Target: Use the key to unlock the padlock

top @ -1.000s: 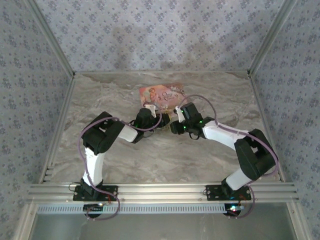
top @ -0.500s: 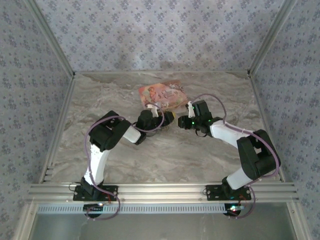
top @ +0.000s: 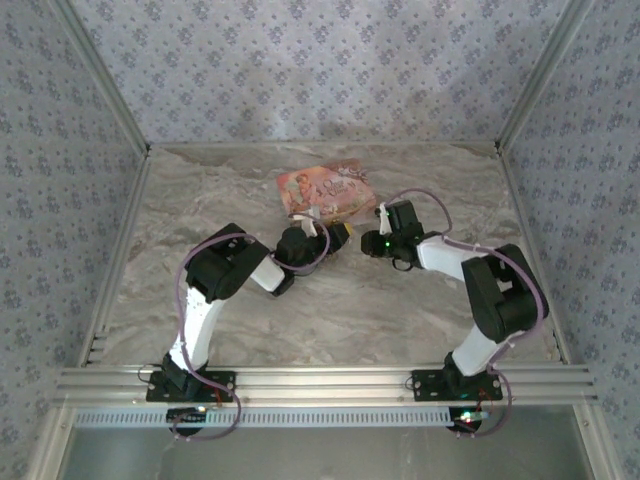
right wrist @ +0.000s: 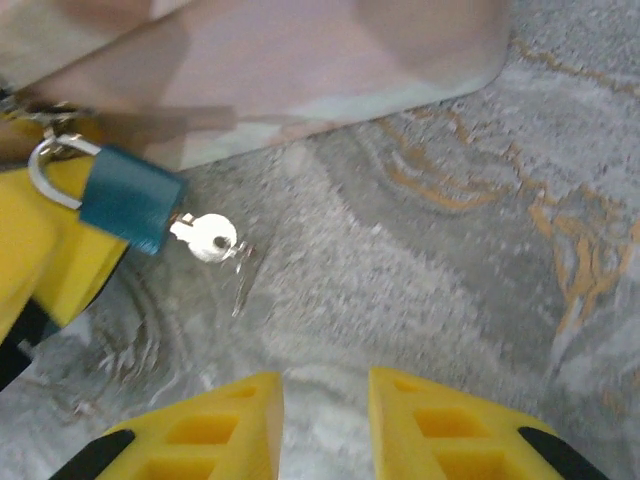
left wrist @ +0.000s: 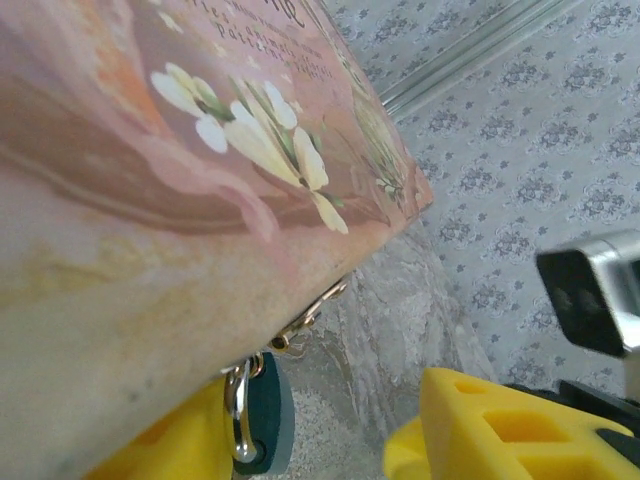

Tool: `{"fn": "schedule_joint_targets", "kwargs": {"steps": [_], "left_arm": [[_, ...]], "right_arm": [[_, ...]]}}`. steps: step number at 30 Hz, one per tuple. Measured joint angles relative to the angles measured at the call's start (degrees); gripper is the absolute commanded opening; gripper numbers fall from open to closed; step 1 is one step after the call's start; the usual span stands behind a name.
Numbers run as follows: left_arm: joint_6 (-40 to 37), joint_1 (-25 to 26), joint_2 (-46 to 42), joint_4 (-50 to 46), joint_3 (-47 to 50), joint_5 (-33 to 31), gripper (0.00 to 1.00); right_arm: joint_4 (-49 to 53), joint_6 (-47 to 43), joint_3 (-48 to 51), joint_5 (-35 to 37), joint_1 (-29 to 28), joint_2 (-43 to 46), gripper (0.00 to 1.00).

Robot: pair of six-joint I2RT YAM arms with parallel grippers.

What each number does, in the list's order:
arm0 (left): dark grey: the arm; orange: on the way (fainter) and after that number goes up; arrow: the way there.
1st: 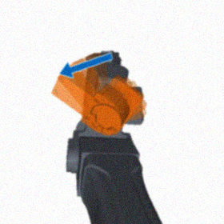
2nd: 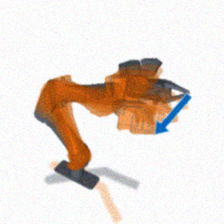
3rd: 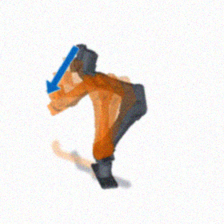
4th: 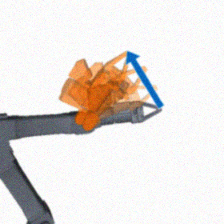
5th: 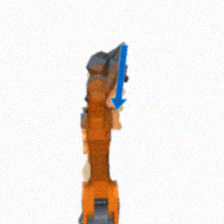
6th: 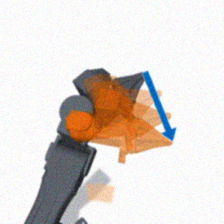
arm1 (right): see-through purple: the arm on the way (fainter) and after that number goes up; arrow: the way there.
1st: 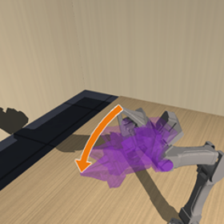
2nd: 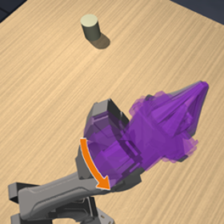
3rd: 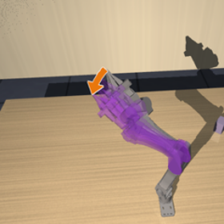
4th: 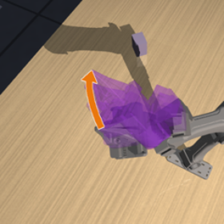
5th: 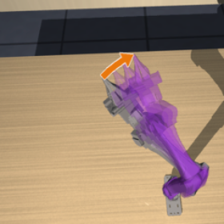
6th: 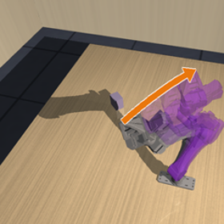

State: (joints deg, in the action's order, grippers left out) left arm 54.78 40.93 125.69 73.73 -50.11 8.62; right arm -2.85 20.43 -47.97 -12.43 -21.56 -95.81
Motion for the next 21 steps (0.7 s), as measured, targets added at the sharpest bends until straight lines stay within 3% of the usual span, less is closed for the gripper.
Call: {"fn": "schedule_joint_targets", "kwargs": {"steps": [12,21], "left_arm": [[0.2,0.1,0.0,0.0,0.1,-0.5,0.48],[0.2,0.1,0.0,0.0,0.1,-0.7,0.48]], "right_arm": [[-6.2,2.1,-6.1,3.2,0.2,-9.8,0.24],[-9.8,1.8,-7.7,1.7,-1.2,-12.9,0.2]]}}
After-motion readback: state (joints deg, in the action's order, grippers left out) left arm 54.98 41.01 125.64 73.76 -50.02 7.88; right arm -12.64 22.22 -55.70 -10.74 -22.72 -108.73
